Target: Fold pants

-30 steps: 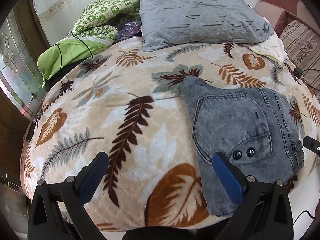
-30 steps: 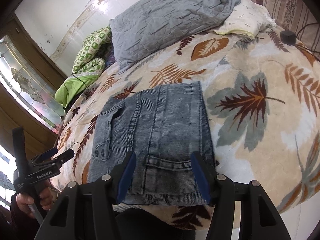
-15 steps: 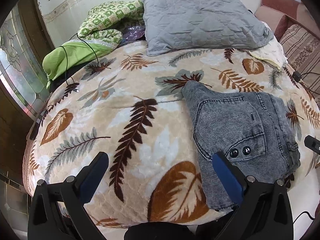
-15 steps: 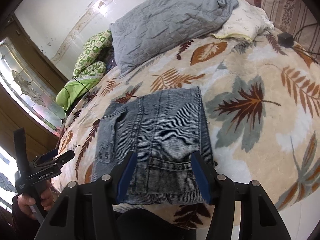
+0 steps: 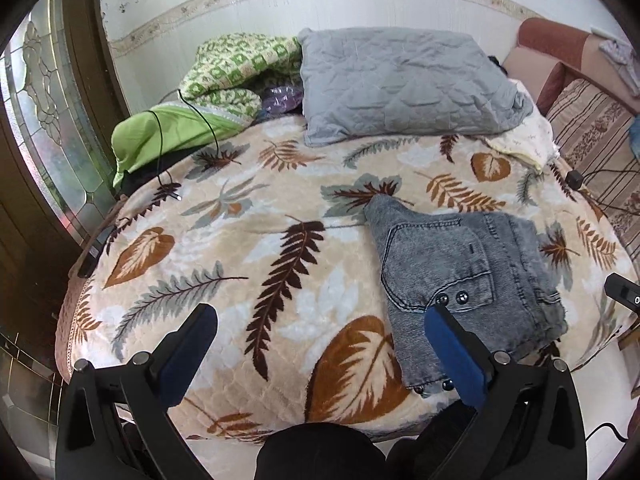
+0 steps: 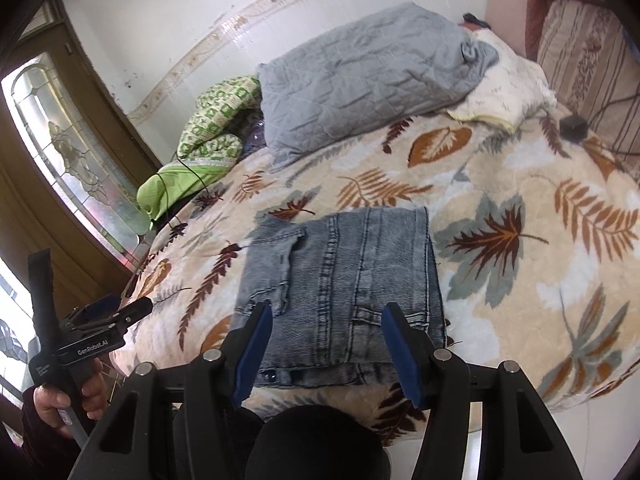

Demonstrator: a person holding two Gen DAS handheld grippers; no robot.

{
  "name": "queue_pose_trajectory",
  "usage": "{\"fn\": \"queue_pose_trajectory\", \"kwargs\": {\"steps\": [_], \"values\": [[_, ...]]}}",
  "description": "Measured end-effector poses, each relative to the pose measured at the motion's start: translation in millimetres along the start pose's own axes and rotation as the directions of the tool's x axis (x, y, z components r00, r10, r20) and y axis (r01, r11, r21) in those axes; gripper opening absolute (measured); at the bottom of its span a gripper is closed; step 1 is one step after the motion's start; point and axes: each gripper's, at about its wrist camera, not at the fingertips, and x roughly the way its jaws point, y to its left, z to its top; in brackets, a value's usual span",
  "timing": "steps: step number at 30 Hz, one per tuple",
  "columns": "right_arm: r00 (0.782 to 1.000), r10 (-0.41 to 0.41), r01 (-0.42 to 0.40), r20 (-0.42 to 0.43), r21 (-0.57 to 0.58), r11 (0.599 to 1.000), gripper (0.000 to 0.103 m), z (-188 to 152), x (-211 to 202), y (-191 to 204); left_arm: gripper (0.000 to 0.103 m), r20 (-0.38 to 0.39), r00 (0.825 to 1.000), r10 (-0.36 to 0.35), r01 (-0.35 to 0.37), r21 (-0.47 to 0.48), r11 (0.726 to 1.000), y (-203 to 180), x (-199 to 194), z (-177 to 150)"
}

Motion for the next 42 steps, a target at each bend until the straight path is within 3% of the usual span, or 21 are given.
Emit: {"fn": "queue_pose_trajectory", "kwargs": {"steps": [4, 6, 12, 32, 42], "values": [[1.000, -0.002, 0.002, 0.019, -0.024, 1.000, 0.062, -1, -14, 10, 0.103, 0.032, 0.999, -0.003, 0.003, 0.000, 1.000, 3, -17, -2], [1.000, -0.004, 0.005, 0.029, -0.033, 0.999, 0.067, -3, -18, 14, 0.103, 0.042, 0.999, -0.002, 0.002, 0.000, 1.000, 4, -21, -3], [1.000, -0.010, 0.011, 0.012, -0.053, 0.999, 0.067, -7, -13, 18, 0.103, 0.031, 1.000, -0.004, 0.004, -0.002, 1.000, 5, -14, -4], [0.992, -0.021, 0.031, -0.124, 0.078, 0.996, 0.067, -6, 69, -44, 0.103, -0.131, 0.991, -0.002, 0.005, 0.027, 1.000, -13, 81, 2], [0.989, 0.028, -0.001, -0.147, 0.180, 0.984, 0.070, 11, 99, -85, 0.103, -0.159, 0.983, -0.097, 0.104, 0.036, 0.994, -30, 125, 15]]}}
